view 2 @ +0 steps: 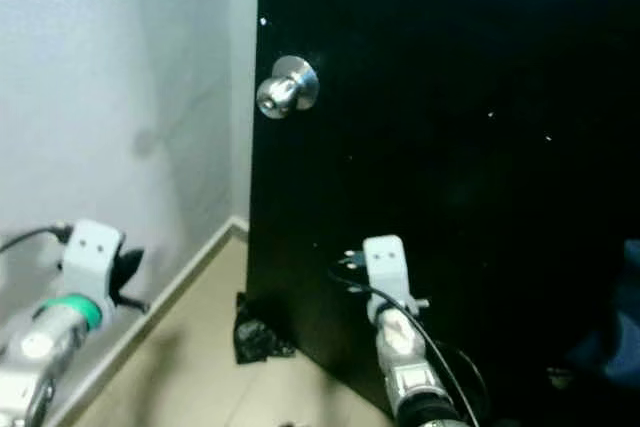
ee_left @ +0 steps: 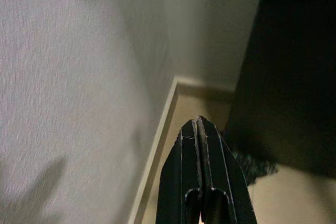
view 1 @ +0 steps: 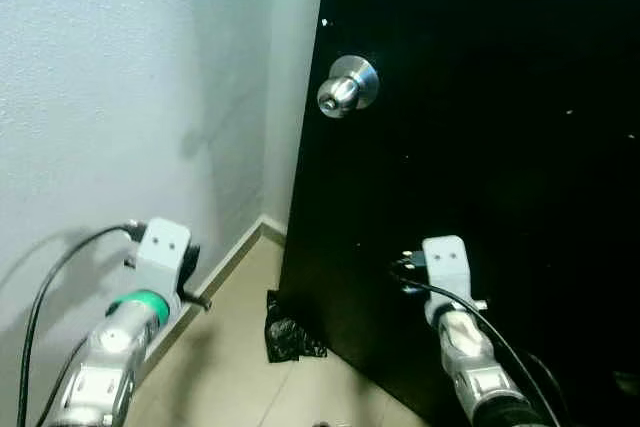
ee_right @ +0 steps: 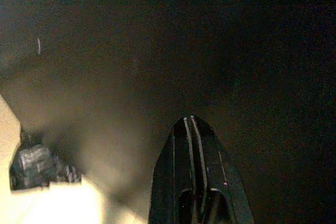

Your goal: Clothes washing

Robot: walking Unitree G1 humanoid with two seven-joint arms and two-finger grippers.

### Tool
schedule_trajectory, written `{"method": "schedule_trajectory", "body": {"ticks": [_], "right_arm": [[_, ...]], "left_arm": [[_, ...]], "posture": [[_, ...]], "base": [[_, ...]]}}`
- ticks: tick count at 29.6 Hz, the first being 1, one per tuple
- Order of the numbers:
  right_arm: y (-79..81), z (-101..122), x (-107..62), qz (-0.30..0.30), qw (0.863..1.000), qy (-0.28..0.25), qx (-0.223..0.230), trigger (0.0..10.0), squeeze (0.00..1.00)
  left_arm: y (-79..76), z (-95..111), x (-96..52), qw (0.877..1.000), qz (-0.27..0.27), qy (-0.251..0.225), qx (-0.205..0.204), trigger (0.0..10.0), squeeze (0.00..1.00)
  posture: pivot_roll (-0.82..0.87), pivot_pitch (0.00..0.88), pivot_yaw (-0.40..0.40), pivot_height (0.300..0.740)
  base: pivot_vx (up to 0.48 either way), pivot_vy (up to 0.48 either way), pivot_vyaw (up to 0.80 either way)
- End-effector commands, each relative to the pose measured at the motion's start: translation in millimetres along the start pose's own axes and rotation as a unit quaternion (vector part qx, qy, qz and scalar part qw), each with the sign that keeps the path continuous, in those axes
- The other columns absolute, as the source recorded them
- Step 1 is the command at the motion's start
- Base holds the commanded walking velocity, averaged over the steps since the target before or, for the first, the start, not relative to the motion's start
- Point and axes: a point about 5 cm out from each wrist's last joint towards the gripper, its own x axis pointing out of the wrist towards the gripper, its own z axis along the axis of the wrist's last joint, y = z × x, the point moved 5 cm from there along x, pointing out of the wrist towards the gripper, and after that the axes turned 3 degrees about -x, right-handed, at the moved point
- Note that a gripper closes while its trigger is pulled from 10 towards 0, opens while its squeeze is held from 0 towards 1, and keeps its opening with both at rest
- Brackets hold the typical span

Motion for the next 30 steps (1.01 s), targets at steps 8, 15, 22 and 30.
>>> {"method": "schedule_trajectory", "body": {"ticks": [8, 15, 22, 30], "right_arm": [[5.7, 18.9, 5.1, 0.003, 0.999, -0.035, 0.010, 10.0, 0.00], [10.3, 49.0, 10.9, 0.006, 0.996, -0.083, 0.028, 10.0, 0.00], [14.0, 54.0, 11.4, 0.013, 0.995, -0.092, 0.031, 10.0, 0.00], [20.6, 76.8, 12.7, 0.032, 0.990, -0.130, 0.036, 10.0, 0.00]], "left_arm": [[3.0, 6.8, 5.4, 1.000, 0.013, -0.021, -0.012, 10.0, 0.00], [6.8, 20.7, 8.5, 0.999, 0.020, -0.047, -0.008, 10.0, 0.00], [10.2, 25.4, 10.0, 0.998, 0.026, -0.057, -0.008, 10.0, 0.00], [23.4, 32.5, 9.2, 0.997, 0.046, -0.069, -0.008, 10.0, 0.00]], "posture": [[0.14, 0.044, -0.012, 0.740], [0.14, 0.048, -0.008, 0.740], [0.14, 0.048, -0.008, 0.740], [0.13, 0.037, -0.010, 0.740]], "base": [[0.000, 0.000, -0.80], [0.000, 0.000, -0.80], [0.000, 0.000, -0.80], [0.000, 0.000, -0.80]]}}
